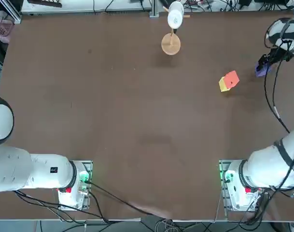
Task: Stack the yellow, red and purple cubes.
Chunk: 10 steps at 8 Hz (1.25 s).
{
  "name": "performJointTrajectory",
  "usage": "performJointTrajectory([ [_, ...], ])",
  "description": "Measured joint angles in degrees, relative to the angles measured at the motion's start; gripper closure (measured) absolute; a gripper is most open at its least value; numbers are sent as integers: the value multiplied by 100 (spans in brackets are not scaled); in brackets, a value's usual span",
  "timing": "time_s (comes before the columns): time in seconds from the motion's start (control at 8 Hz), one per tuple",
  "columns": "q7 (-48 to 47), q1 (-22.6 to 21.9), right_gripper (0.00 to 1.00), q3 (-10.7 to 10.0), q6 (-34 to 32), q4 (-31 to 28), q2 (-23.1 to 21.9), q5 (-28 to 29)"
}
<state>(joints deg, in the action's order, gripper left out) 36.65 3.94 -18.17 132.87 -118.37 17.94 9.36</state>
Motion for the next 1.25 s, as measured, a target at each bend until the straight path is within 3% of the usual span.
performJointTrajectory([
  [0.25, -672, -515, 33, 15, -162, -684, -958, 2],
  [0.5, -1220, -935, 33, 23, -502, -1141, -1636, 2],
  [1.0, -2120, -1632, 33, 88, -617, -1476, -2119, -61],
  [1.25, -2173, -1694, 33, 139, -415, -1647, -2150, -244],
])
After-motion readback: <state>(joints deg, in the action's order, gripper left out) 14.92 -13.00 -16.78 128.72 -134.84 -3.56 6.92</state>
